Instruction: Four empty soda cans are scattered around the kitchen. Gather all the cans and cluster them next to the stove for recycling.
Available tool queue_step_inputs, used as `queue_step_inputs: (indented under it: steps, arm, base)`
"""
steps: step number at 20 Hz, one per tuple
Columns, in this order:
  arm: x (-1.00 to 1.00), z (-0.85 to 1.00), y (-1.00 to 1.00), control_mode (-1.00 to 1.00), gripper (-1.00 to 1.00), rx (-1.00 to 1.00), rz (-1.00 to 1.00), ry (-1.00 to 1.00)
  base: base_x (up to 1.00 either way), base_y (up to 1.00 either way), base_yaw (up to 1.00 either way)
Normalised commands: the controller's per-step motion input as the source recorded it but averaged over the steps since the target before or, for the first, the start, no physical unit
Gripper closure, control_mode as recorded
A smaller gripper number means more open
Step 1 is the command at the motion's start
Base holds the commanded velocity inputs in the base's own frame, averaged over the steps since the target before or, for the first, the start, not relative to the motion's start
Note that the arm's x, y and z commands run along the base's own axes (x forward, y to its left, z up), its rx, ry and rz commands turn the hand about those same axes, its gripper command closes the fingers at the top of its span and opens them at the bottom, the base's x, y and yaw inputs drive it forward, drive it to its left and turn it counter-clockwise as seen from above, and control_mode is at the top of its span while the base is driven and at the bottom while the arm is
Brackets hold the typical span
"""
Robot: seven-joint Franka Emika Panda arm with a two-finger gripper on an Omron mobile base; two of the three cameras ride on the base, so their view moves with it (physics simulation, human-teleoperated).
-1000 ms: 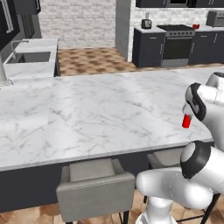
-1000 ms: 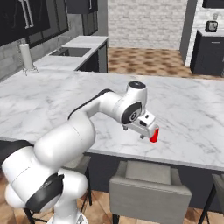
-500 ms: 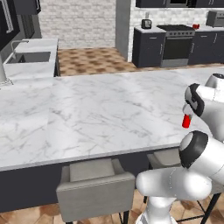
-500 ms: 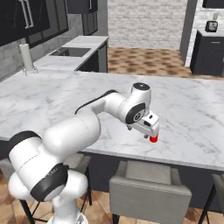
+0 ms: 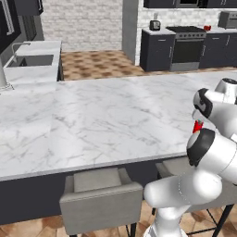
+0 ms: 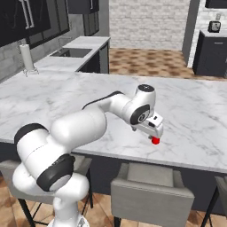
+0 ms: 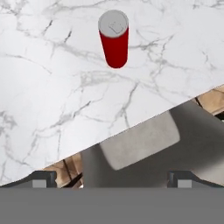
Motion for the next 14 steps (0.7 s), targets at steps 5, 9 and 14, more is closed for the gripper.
queue_step_inputs:
  steps: [5, 9, 14]
  arm:
    - [0.25, -0.12, -0.12, -1.00, -1.00, 0.00, 0.00, 0.00]
    - [0.25, -0.13, -0.07, -1.00, -1.00, 0.00, 0.00, 0.00]
    - [0.29, -0.11, -0.11, -1.00, -1.00, 0.01, 0.00, 0.00]
  base:
    - [0.00, 0.00, 0.00]
    - [0.00, 0.00, 0.00]
    - [0.00, 0.00, 0.00]
